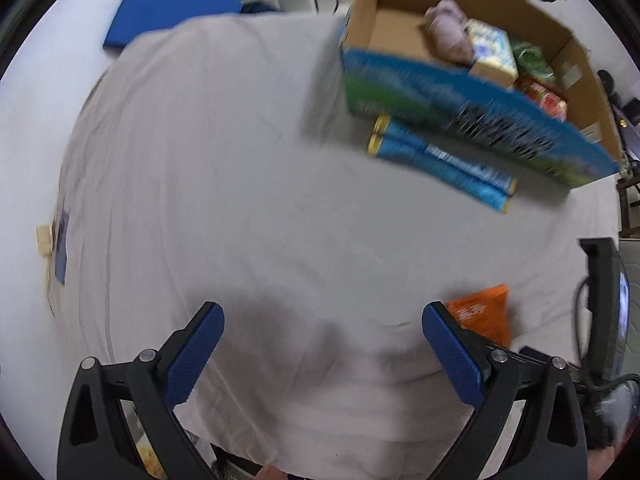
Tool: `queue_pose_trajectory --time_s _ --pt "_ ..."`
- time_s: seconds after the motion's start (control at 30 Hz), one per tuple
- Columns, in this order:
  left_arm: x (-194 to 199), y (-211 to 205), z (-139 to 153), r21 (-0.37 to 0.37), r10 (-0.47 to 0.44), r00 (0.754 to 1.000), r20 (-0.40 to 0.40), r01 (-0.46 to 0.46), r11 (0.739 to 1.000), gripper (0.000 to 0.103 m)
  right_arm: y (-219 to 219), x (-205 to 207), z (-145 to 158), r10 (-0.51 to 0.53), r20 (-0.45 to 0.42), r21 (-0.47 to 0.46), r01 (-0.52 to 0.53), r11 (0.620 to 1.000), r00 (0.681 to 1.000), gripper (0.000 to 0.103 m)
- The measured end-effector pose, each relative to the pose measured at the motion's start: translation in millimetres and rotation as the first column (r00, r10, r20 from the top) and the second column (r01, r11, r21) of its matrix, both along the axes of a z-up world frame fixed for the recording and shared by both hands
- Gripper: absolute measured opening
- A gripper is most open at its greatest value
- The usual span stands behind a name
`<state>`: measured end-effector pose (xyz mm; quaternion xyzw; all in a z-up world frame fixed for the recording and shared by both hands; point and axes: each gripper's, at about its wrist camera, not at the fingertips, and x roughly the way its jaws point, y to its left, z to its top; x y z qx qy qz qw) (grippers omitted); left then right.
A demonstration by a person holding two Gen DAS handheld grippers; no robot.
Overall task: Organize soft objects
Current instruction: 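Move both tools back to the orange bag and blue stick pack, then grasp the blue stick pack with the left tool while the right tool grasps the orange bag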
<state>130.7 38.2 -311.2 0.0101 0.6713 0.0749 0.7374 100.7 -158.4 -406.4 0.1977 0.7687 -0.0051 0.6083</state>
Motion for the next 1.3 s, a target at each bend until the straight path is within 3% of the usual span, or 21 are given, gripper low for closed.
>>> queue_pose_trajectory --time_s 0.03,0.07,0.17,0.27,0.37,0.53,0.6,0.77,0.93,1.1,1.17,1.3 --pt "1 1 -3 -0.003 0.009 1.000 -0.013 -0.009 1.000 0.102 6 1 -9 0.033 -0.007 -0.019 -0.033 0.999 0.999 0.090" --pt "2 1 -9 -0.010 0.022 0.999 -0.026 -0.023 1.000 0.102 11 2 -14 0.061 -0.013 -0.027 -0.061 0.998 0.998 0.069" --pt "11 -3 -16 -0.055 0.058 0.997 -0.041 -0.061 0.997 0.102 18 0 -14 0.158 -0.002 -0.094 -0.157 0.983 0.987 0.051" --pt "29 -5 -30 -0.175 0.148 0.987 -0.068 -0.157 0.972 0.102 -1 -2 -8 0.141 0.014 -0.136 -0.138 0.981 0.990 0.051" --pt "51 -7 -50 -0.331 0.285 0.955 -0.086 -0.297 0.896 0.102 -43 -4 -2 0.069 0.027 -0.175 -0.063 0.983 0.997 0.051" --pt "85 -21 -76 -0.391 0.417 0.906 -0.069 -0.410 0.824 0.102 -93 -10 8 -0.008 0.039 -0.243 0.017 0.970 0.999 0.051" --pt "96 -27 -84 -0.388 0.442 0.895 -0.061 -0.430 0.816 0.102 -108 -13 12 -0.024 0.045 -0.265 0.035 0.964 0.999 0.051" --pt "113 -51 -105 -0.280 0.440 0.897 -0.034 -0.432 0.858 0.102 -126 -17 23 -0.032 0.042 -0.314 0.044 0.948 0.999 0.051" --pt "115 -62 -120 -0.218 0.439 0.898 -0.039 -0.436 0.873 0.102 -117 -15 30 0.019 0.046 -0.343 -0.002 0.939 0.999 0.051" --pt "99 -61 -115 -0.141 0.359 0.932 -0.056 -0.363 0.921 0.102 -107 1 41 0.070 0.052 -0.356 -0.047 0.933 0.996 0.051" --pt "85 -51 -113 -0.142 0.352 0.933 -0.079 -0.360 0.922 0.102 -115 3 39 0.077 0.059 -0.348 -0.052 0.936 0.995 0.051" --pt "77 -41 -113 -0.218 0.354 0.928 -0.118 -0.372 0.902 0.102 -109 7 35 0.080 0.071 -0.319 -0.053 0.946 0.994 0.051"
